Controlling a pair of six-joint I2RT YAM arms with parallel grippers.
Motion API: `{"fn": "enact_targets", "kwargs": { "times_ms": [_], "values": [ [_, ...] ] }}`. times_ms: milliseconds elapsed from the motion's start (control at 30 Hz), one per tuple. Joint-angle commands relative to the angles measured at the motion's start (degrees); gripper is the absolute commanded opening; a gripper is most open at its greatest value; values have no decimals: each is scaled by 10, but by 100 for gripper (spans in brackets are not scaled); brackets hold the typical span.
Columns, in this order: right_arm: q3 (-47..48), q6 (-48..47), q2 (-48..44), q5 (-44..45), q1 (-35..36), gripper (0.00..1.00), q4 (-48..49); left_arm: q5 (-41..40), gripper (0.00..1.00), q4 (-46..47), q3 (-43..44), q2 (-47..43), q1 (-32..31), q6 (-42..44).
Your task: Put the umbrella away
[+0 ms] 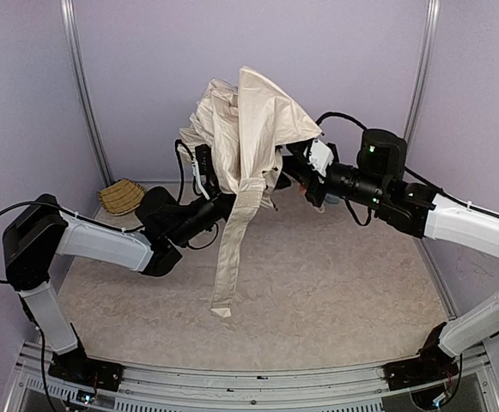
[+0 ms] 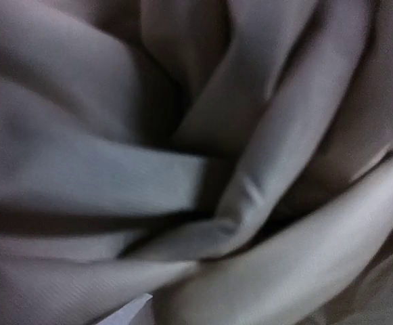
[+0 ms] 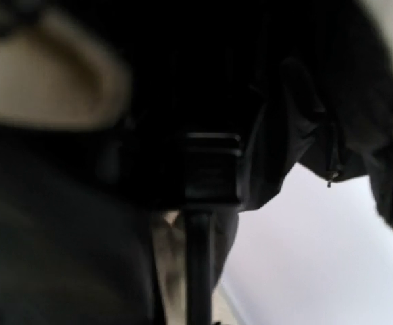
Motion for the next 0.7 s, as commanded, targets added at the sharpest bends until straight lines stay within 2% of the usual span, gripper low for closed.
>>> {"fn": "enact_targets", "kwargs": {
  "times_ms": [0,133,267,433,533,667],
  "values": [
    [-18,-15,-5,19,8,0,-3,-18,14,70,-2,-11,2,-33],
    [-38,-56,-12,78,9,0,1,3,21,131,-36,-4,21,-76],
    [-49,-109,-9,161,7,0,10,39,18,92,-35,-23,19,-72],
    [-50,-194,9,255,10,0,12,56,15,57,-41,-63,-3,-28],
    [-75,-235,-6,269,34,0,38,48,15,54,-51,-77,8,-17],
    [-104,-243,-28,227,56,0,51,44,16,78,-64,-70,30,-49]
  ]
}}
